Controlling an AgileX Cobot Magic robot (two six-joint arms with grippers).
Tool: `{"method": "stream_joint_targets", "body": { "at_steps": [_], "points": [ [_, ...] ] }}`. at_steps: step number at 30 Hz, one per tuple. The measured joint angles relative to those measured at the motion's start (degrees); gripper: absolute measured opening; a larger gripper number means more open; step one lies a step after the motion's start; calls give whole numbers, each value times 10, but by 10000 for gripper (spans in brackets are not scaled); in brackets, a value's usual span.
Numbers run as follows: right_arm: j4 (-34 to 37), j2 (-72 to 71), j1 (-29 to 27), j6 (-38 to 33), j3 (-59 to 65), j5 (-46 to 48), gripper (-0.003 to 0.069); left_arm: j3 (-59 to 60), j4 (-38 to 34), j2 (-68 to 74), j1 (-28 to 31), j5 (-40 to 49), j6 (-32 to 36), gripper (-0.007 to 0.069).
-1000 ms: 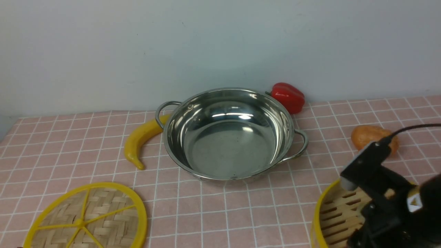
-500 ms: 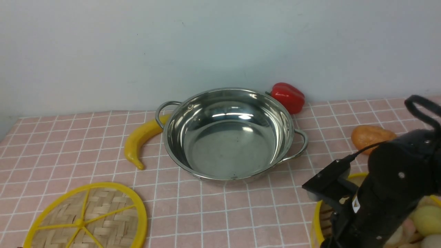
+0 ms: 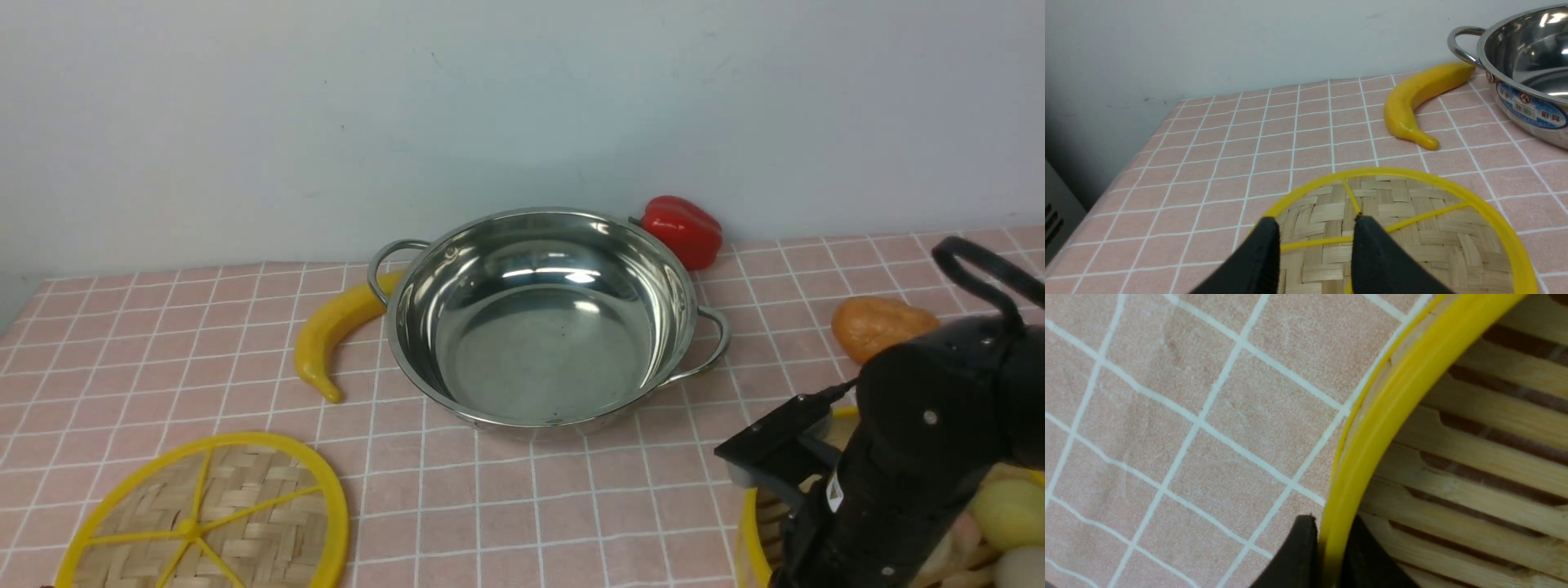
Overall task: Place the steamer in the pot on the pink tablecloth, and put the lid on the steamer.
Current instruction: 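Reach for and grasp the rim of the bamboo steamer holding the buns with the right gripper, then place the bamboo steamer basket of food into the steel pot with the right gripper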
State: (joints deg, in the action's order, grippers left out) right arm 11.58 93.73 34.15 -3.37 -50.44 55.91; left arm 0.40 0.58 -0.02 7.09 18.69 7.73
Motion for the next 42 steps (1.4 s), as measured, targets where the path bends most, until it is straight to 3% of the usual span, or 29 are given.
{"method": "stream_joint_targets", "body": {
  "at_steps": [4, 10, 19, 26, 31, 42],
  "points": [
    [-22, -5, 0, 7, -9, 16, 72, 0, 0, 0, 0, 0, 0, 243],
    [-90, -52, 0, 24, -71, 118, 85, 0, 0, 0, 0, 0, 0, 243],
    [-105, -131, 6, 19, -133, 146, 90, 0, 0, 0, 1, 0, 0, 243],
    [-175, -129, 85, -1, -183, 160, 90, 0, 0, 0, 1, 0, 0, 243],
    [-237, -66, 139, -46, -261, 160, 90, 0, 0, 0, 1, 0, 0, 243],
    [-255, 96, 149, -186, -443, 147, 90, 0, 0, 0, 1, 0, 0, 243]
  ]
}}
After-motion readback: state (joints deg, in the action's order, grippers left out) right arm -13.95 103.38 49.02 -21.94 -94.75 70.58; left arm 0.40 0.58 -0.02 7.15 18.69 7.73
